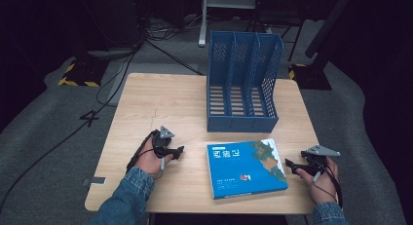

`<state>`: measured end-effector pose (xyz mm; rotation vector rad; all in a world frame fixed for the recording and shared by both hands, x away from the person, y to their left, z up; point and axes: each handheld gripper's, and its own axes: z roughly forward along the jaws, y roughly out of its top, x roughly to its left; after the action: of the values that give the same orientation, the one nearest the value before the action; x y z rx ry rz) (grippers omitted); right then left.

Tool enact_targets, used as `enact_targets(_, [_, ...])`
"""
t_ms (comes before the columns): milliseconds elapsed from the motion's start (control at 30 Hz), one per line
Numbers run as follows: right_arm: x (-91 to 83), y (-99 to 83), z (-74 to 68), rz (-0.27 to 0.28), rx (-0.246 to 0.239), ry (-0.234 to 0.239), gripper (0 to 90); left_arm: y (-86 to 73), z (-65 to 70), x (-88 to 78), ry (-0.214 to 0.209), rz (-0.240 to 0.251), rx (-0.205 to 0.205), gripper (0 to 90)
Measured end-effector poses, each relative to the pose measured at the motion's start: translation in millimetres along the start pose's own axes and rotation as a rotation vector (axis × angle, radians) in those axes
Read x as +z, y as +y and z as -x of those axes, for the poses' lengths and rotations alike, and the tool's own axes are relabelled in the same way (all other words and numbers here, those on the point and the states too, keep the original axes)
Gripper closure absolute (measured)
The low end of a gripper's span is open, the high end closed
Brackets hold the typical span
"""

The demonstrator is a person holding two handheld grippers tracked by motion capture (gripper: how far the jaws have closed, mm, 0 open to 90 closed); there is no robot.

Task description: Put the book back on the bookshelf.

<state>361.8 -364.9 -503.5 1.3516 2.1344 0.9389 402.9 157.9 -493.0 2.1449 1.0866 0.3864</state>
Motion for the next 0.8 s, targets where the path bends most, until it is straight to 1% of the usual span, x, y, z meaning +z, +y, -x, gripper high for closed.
enact_targets(67, [-3.7, 0.2, -0.9, -0.004, -0.014, -0.007, 23.6, 6.5, 6.4, -3.8, -0.022, 0.025, 0.001, 31.8])
enact_targets(100, [-5.8, 0.5, -1.7, 0.002, -0.011, -0.007, 24.1, 9.5, 9.7, -5.4, -0.033, 0.039, -0.004, 32.4])
enact_targets(167, [-10.4, 1.4, -3.4, 0.014, -0.013, -0.002, 25.3, 17.3, 19.0, -8.9, -0.068, 0.061, 0.002, 33.0])
enact_targets(200, [-14.1, 2.1, -5.3, 0.02, -0.013, -0.004, 25.4, 20.4, 22.6, -10.4, -0.08, 0.068, 0.012, 33.6])
enact_targets(233, [-16.2, 2.6, -6.4, 0.022, -0.015, -0.005, 25.4, 22.4, 25.8, -11.0, -0.087, 0.074, 0.013, 34.1])
enact_targets(267, [-17.9, 2.8, -7.4, 0.021, -0.013, -0.006, 25.4, 24.8, 29.9, -12.0, -0.106, 0.077, 0.012, 34.6])
enact_targets(300, [-19.8, 3.0, -8.6, 0.022, -0.014, -0.004, 25.5, 26.6, 33.7, -12.5, -0.133, 0.08, 0.001, 35.7])
enact_targets(333, [-21.8, 3.2, -9.6, 0.021, -0.015, -0.004, 25.5, 28.4, 37.4, -13.3, -0.161, 0.068, -0.011, 36.7])
enact_targets(367, [-23.6, 3.3, -10.6, 0.022, -0.018, -0.005, 25.6, 29.5, 40.5, -13.2, -0.183, 0.066, -0.021, 36.9])
enact_targets(433, [-26.8, 3.4, -12.6, 0.023, -0.021, -0.004, 25.6, 32.4, 49.1, -13.7, -0.231, 0.051, -0.034, 37.0])
enact_targets(467, [-29.0, 3.8, -13.9, 0.026, -0.024, -0.005, 25.6, 33.5, 52.6, -13.6, -0.251, 0.037, -0.029, 36.9])
enact_targets(500, [-30.7, 4.1, -14.7, 0.03, -0.028, -0.004, 25.7, 34.4, 57.5, -12.6, -0.287, 0.019, -0.028, 36.3])
enact_targets(533, [-32.6, 4.7, -16.1, 0.034, -0.029, -0.003, 25.7, 34.9, 60.8, -11.8, -0.312, 0.001, -0.018, 35.5])
enact_targets(600, [-35.4, 5.9, -18.1, 0.034, -0.033, 0.002, 25.6, 35.0, 68.5, -9.1, -0.359, -0.027, -0.017, 34.8])
enact_targets(633, [-36.6, 6.8, -19.7, 0.038, -0.035, 0.007, 25.6, 34.7, 71.1, -7.6, -0.371, -0.037, -0.013, 34.1])
enact_targets(700, [-38.1, 8.5, -22.4, 0.036, -0.042, 0.011, 25.7, 33.3, 75.3, -3.9, -0.381, -0.057, -0.011, 33.5])
enact_targets(733, [-38.4, 9.4, -23.8, 0.036, -0.049, 0.018, 25.7, 32.2, 77.0, -1.3, -0.377, -0.072, -0.002, 33.3])
enact_targets(767, [-38.4, 9.4, -23.8, 0.036, -0.049, 0.018, 25.7, 32.2, 77.0, -1.3, -0.377, -0.072, -0.002, 32.9])
enact_targets(800, [-39.0, 10.6, -26.2, 0.034, -0.053, 0.026, 25.9, 31.1, 78.4, 0.8, -0.374, -0.083, 0.001, 32.9])
